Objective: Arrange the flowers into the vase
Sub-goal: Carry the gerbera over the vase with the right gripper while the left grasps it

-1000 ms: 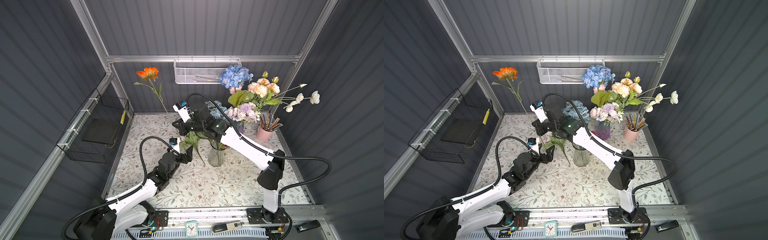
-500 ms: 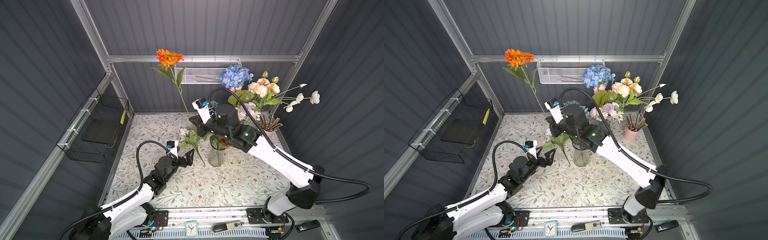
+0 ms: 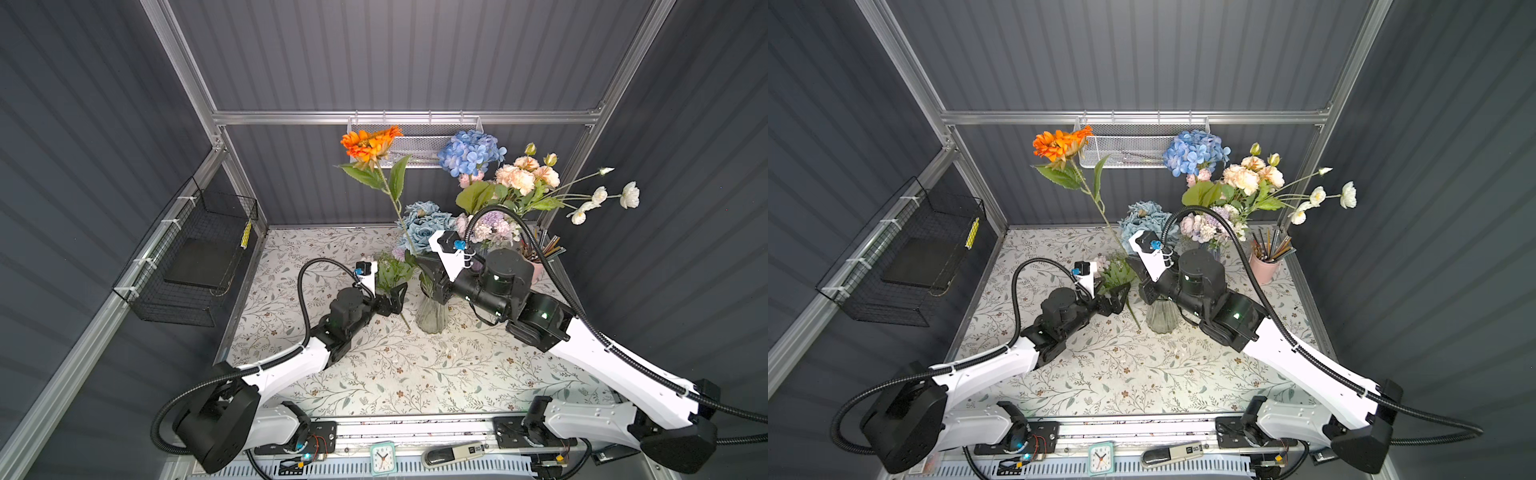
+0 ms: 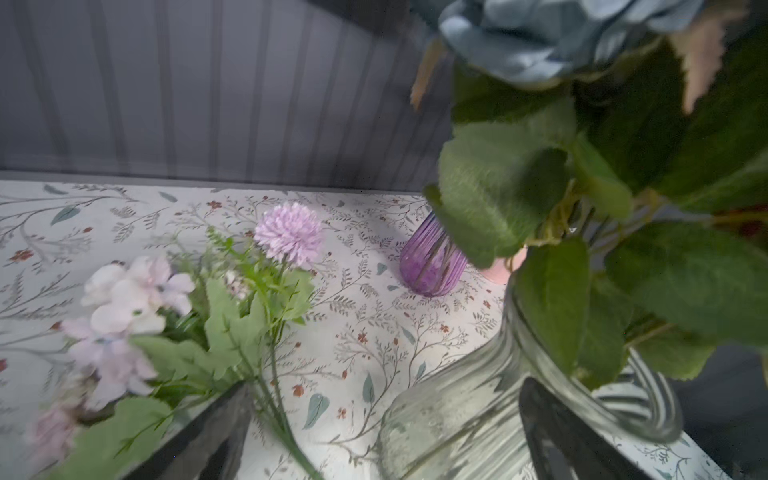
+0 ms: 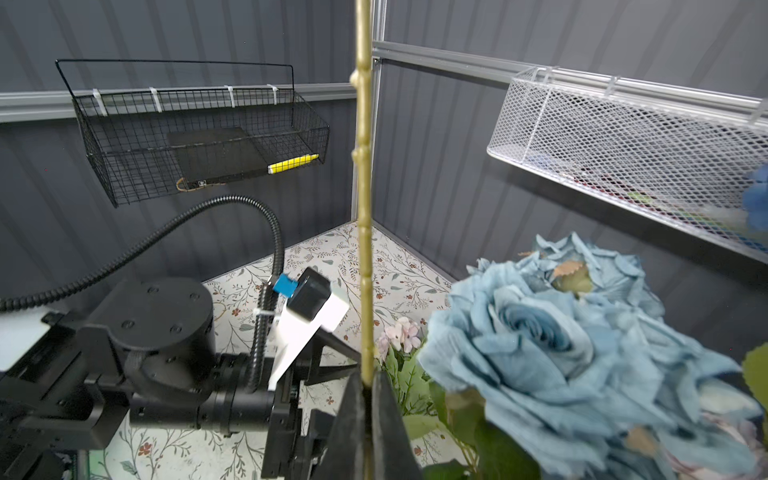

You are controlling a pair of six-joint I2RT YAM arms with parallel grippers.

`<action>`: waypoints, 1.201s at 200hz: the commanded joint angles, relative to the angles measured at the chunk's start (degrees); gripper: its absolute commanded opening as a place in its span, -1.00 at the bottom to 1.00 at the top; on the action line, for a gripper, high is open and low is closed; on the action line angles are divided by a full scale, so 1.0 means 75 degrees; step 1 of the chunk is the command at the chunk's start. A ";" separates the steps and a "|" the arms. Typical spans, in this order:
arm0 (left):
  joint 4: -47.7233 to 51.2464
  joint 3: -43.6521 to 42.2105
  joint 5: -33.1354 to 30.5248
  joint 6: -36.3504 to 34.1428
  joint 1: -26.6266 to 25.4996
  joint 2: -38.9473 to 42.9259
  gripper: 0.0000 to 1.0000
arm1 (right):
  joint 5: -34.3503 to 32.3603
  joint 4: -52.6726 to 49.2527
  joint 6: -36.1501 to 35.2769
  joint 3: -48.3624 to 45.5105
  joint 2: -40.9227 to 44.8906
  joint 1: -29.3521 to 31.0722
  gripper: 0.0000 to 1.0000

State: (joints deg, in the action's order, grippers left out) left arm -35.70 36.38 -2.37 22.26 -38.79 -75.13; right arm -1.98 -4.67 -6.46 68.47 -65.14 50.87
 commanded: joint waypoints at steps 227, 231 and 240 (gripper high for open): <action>-0.0144 0.1135 0.1434 0.0296 0.0566 -0.0695 0.99 | -0.1650 0.3072 -0.0677 -0.3521 0.0506 -0.0279 -1.00; -0.0095 0.1116 0.1521 0.0261 0.0566 -0.0618 0.99 | -0.1661 0.2993 -0.0671 -0.3519 0.0506 -0.0288 -1.00; 0.0021 0.1092 0.1758 0.0192 0.0566 -0.0406 0.95 | -0.1695 0.2816 -0.0674 -0.3510 0.0497 -0.0291 -1.00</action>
State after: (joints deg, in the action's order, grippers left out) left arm -37.93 43.79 6.98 25.10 -34.76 -81.82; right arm -12.69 20.01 -12.84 42.70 -62.39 48.93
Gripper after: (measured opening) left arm 0.993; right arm 0.052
